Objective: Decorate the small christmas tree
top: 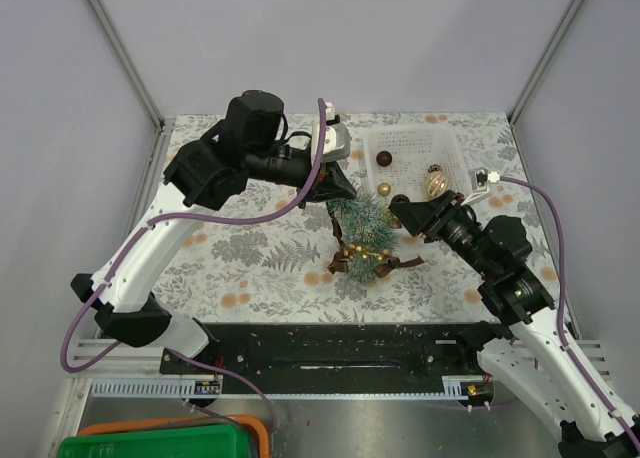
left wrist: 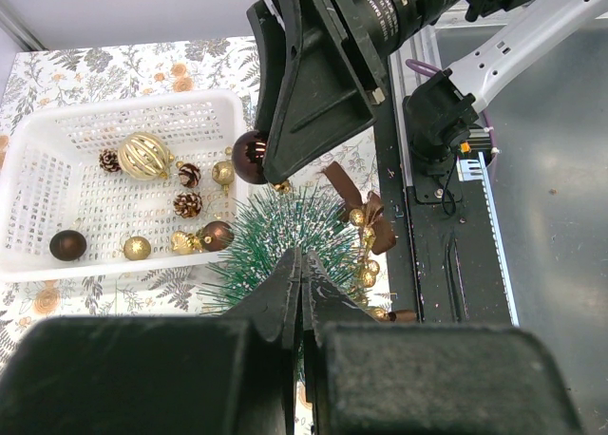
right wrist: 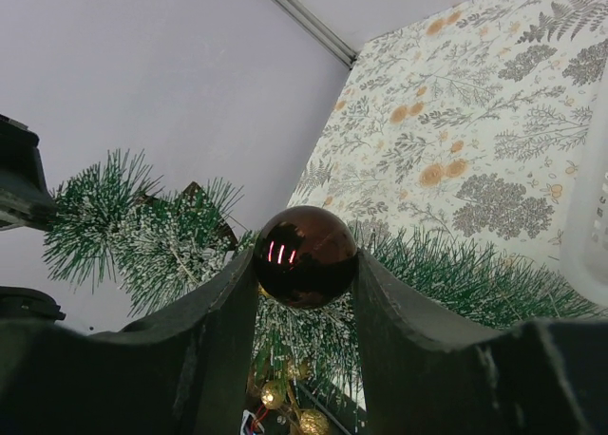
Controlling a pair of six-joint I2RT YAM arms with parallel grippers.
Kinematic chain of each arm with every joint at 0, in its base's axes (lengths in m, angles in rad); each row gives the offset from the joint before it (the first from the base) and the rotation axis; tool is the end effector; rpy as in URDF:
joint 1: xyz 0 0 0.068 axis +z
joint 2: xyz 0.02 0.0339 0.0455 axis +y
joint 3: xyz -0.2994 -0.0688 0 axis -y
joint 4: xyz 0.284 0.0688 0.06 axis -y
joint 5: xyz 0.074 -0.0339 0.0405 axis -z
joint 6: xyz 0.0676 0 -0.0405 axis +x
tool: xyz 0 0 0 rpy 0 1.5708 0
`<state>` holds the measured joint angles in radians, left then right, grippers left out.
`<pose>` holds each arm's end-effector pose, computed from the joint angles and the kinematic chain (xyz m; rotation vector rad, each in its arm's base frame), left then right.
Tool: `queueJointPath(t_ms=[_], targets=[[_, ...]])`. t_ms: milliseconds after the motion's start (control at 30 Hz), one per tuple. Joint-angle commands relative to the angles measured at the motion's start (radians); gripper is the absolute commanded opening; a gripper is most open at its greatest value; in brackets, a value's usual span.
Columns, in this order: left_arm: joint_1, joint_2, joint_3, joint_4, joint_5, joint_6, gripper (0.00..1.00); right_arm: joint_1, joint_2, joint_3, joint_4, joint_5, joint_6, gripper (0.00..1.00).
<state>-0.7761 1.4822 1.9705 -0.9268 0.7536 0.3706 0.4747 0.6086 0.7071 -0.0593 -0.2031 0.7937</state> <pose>0.2015 -0.2626 0.5456 1.4785 1.3803 -1.0114 0.1638 0.0995 0.3778 0.0890 1.6487 1.1465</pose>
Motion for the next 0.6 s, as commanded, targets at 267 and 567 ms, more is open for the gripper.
queueJointPath(t_ms=[267,567], targets=[[-0.006,0.000,0.036,0.020,0.026,0.005,0.00,0.012,0.086,0.077,0.049,0.005,-0.106,0.09],[-0.006,-0.002,0.037,0.013,0.038,0.010,0.00,0.012,0.157,0.075,0.173,0.024,-0.116,0.08]])
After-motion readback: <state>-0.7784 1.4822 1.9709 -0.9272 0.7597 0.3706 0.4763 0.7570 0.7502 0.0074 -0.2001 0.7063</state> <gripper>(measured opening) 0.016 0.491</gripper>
